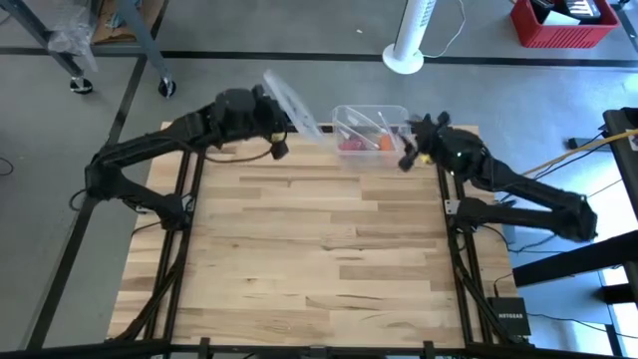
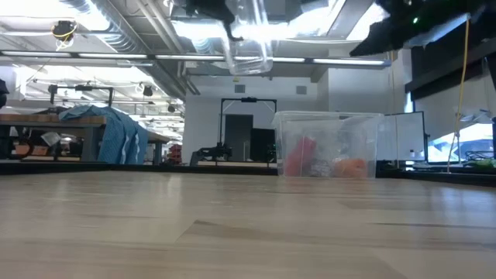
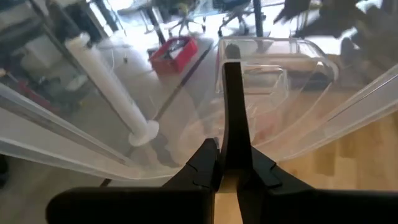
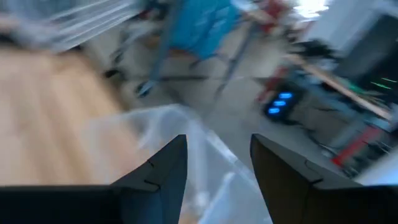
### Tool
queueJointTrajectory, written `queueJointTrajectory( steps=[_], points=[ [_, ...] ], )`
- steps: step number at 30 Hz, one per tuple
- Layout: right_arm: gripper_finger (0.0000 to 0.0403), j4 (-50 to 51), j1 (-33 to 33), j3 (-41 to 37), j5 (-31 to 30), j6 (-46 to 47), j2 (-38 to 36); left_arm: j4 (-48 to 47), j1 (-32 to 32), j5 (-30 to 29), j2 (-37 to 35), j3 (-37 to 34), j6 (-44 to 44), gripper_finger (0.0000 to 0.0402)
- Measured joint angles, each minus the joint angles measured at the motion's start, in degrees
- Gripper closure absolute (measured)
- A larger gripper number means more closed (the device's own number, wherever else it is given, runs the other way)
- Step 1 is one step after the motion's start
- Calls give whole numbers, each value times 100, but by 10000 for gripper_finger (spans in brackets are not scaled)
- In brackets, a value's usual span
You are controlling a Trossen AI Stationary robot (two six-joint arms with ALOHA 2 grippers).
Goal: Roll bandage
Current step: Close the transparent bin
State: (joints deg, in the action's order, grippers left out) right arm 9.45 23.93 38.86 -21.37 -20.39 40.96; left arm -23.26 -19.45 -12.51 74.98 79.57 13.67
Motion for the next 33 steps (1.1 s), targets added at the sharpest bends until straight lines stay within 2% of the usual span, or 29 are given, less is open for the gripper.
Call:
queueJointTrajectory(
  steps=[2, 6, 9, 12, 16, 23, 30, 33],
  points=[
    [223, -751, 622, -315, 178, 61, -36, -181, -257, 207, 31, 97, 1, 379],
    [223, -1561, 1842, -840, 449, 273, 141, -440, -507, 383, 106, 103, 214, 379],
    [223, -1939, 2550, -1013, 365, 718, 430, -636, -552, 400, 189, 102, 317, 379],
    [223, -1883, 2991, -1014, 110, 1185, 686, -779, -485, 400, 217, 100, 372, 379],
    [223, -1904, 3091, -1013, 491, 1581, 1075, -1021, -451, 409, 214, 100, 503, 379],
    [224, -1524, 3127, -1005, 529, 1757, 2024, -1241, -487, 394, 212, 43, 779, 379],
    [224, -1992, 2994, -1010, 2450, 1638, 2574, -1267, -445, 457, 232, 43, 787, 379],
    [224, -2271, 2784, -1022, 2720, 1524, 2615, -1369, -449, 460, 242, 43, 773, 379]
  ],
)
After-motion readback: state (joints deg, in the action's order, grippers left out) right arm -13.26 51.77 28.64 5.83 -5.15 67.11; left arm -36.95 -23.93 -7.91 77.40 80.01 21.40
